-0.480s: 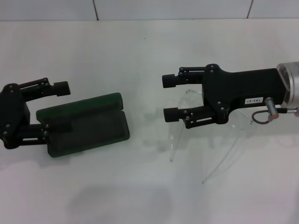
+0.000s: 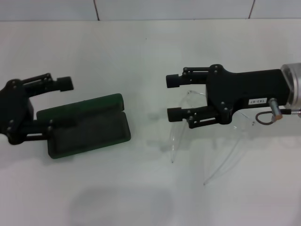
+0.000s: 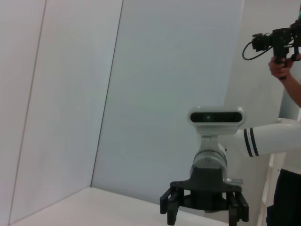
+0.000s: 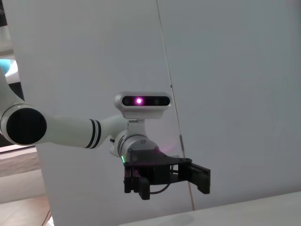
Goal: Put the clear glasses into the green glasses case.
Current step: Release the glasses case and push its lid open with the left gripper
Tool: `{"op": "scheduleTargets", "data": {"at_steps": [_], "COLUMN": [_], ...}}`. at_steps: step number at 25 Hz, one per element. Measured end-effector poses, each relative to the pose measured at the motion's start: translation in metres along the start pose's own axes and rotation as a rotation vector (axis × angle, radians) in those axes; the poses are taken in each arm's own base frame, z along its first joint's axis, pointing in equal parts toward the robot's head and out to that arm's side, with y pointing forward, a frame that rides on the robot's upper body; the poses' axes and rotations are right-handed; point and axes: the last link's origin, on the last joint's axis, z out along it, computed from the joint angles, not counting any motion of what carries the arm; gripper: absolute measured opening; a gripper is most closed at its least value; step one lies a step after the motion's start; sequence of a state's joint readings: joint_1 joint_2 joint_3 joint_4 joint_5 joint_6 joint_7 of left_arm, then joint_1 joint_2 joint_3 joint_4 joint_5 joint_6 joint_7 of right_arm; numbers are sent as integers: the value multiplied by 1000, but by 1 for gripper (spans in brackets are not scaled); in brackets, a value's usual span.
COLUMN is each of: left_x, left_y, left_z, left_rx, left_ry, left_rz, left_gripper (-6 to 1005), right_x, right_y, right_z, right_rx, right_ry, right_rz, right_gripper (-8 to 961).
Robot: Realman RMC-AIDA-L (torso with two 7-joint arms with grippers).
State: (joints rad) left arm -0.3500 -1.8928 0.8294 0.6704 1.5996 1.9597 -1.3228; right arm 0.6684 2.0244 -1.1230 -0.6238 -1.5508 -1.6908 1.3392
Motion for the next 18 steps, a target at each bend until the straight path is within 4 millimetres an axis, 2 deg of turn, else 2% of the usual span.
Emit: {"op": "scheduleTargets", "data": {"at_steps": [6,9,14,15,18], "left_x": [6,16,51,64,82], "left_y": [-6,-14,-32,-36,-43], "left_z": [14,14,11,14,27], "left_rx": [-28,0,77,90,153], "left_ry": [1,1,-73,-124,-291], "left_rz": [15,-5,-62,-68,-94], "left_gripper": [846,846,845,845,846], "right_x": [1,1,-1,0,3], "right_y": [1,2,2,3,5], "right_z": [-11,-26,-74,-83,-113], "right_rx": [36,90,262,293,390], "right_ry": [-20,-48,-95,-100,-108], "right_rz": [-5,-25,-55,-56,-48], "right_gripper": [765,762,757,756,753]}}
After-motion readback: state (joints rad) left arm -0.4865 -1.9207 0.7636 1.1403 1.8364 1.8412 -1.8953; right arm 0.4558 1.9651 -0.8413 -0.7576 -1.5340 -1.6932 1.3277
